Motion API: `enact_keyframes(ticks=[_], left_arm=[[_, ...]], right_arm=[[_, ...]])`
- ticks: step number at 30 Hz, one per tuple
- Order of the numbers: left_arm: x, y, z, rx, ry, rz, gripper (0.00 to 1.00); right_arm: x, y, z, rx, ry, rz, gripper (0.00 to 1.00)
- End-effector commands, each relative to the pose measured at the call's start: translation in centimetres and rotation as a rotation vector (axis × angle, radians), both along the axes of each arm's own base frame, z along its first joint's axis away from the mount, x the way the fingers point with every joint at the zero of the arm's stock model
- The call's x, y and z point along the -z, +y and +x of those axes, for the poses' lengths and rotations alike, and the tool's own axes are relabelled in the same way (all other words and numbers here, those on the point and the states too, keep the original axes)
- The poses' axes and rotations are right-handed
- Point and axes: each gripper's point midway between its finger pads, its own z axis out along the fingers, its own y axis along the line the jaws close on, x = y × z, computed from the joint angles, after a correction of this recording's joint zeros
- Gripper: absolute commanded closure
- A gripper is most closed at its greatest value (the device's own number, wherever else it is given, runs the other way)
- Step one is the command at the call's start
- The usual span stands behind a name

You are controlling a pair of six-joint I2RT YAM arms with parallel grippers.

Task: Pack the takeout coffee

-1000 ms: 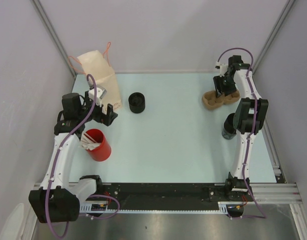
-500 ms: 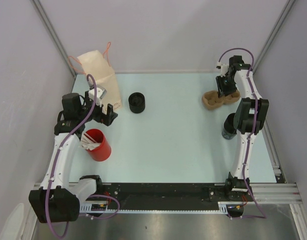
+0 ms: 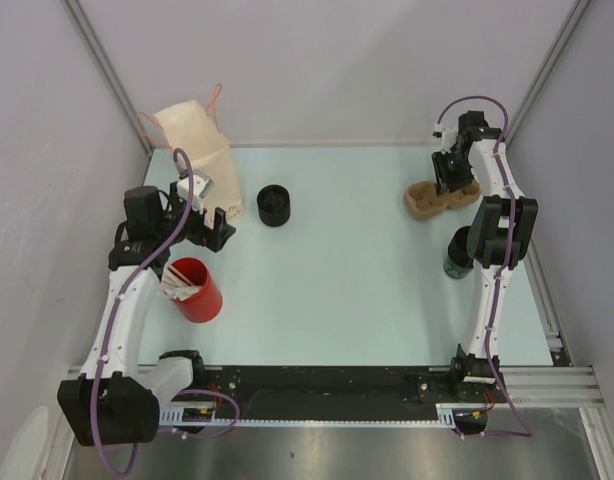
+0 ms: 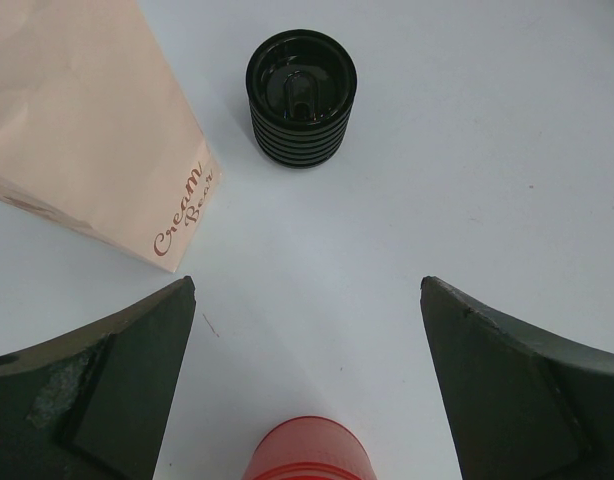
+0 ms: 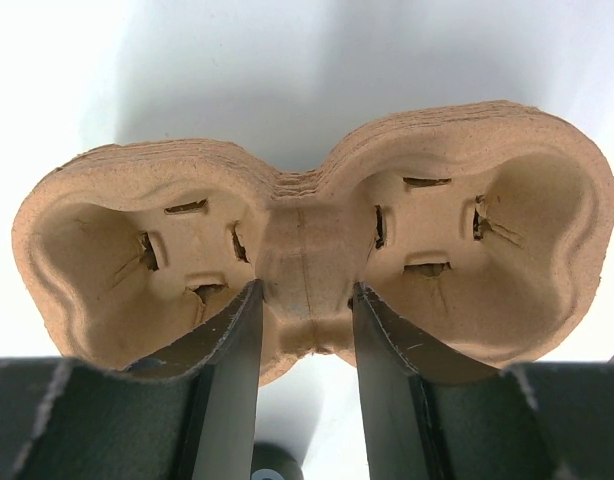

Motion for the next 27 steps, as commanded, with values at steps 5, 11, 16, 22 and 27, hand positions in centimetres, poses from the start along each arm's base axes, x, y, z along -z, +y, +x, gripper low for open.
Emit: enact_keyframes(ticks=[5, 11, 16, 22, 27], left_arm=[[-0.6, -0.4, 0.2, 0.030, -0.040, -0.012, 0.01], [-0.6, -0.3, 0.2, 0.028, -0.039, -0.014, 0.01], [-0.6, -0.3, 0.2, 0.027, -0.038, -0.011, 0.00], [-0.6, -0.3, 0.1, 0.026, -0.040, -0.010, 0.01], [-0.5, -0.3, 0.1, 0.029, -0.039, -0.011, 0.01]], right_arm=[[-3.3, 1.2, 0.9, -0.008, -0.093, 0.032, 0.98], [-4.8, 1.7, 1.1, -0.014, -0.128, 0.036, 1.00], [-4.8, 1.6, 1.1, -0.013, -0.131, 0.025, 0.97], [-5.1, 1.1, 1.2, -0.024, -0.140, 0.020, 0.67], [-4.6, 0.8, 1.0, -0.057, -0.128, -0.004, 0.50]])
